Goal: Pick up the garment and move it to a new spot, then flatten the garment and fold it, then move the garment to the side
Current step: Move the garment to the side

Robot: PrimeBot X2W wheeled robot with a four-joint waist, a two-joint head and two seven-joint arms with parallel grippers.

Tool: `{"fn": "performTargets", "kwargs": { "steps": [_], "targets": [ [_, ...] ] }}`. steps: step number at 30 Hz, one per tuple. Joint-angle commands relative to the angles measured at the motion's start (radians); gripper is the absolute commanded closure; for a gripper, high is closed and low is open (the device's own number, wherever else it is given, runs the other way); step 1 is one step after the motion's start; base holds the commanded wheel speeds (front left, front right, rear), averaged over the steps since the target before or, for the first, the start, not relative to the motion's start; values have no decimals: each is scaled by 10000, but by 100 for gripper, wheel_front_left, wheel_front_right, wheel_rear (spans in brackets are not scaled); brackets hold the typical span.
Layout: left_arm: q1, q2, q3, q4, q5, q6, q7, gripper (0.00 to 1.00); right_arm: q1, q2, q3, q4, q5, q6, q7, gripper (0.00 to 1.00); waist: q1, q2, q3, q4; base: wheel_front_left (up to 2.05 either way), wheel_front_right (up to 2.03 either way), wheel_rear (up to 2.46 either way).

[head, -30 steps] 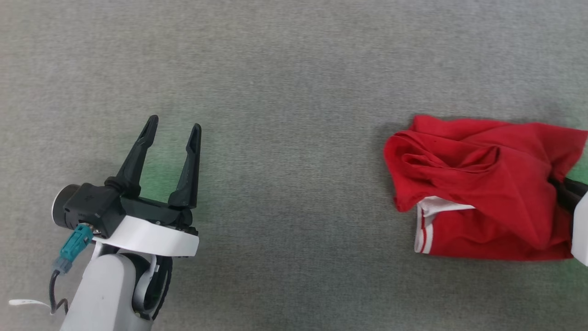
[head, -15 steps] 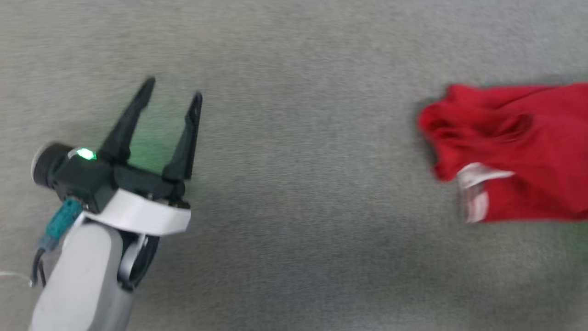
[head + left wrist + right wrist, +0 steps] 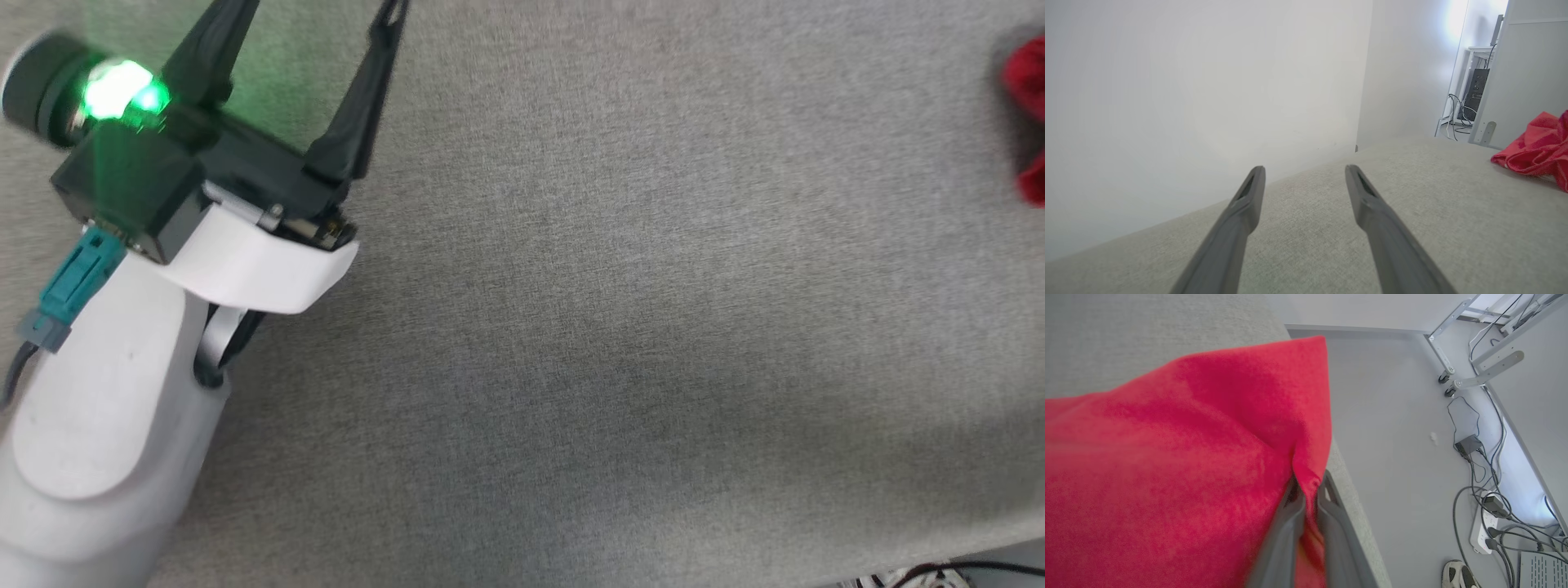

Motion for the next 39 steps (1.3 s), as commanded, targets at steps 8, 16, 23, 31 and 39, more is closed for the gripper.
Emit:
{"fn": "performTargets", "kwargs": {
  "steps": [8, 16, 23, 31, 39],
  "targets": [
    [-1336, 163, -626, 72, 13, -18, -45, 0, -1846, -224, 93, 2090, -1120, -7, -1175, 100, 0, 0, 813, -104, 0, 0, 0],
    [-1328, 132, -611, 197, -24, -18, -45, 0, -2767, -195, 478, 3789, -1526, -7, -1971, 59, 0, 0, 566, -37, 0, 0, 0],
    [-538, -107, -138, 261, -9, -18, -45, 0, -2564, -372, 896, 4378, -1586, -7, -2321, 0, 0, 0, -335, 105, 0, 0, 0],
    [1508, -673, 894, 345, -73, -18, -45, 0, -1492, -211, 1985, 3452, -1116, -7, -2590, 0, 0, 0, -2077, 638, 0, 0, 0],
    [3495, -1456, 1780, 621, -101, -18, -45, 0, 92, 229, 2800, 1872, -694, -7, -2251, 0, 0, 0, -3699, 1460, 0, 0, 0]
  ]
}}
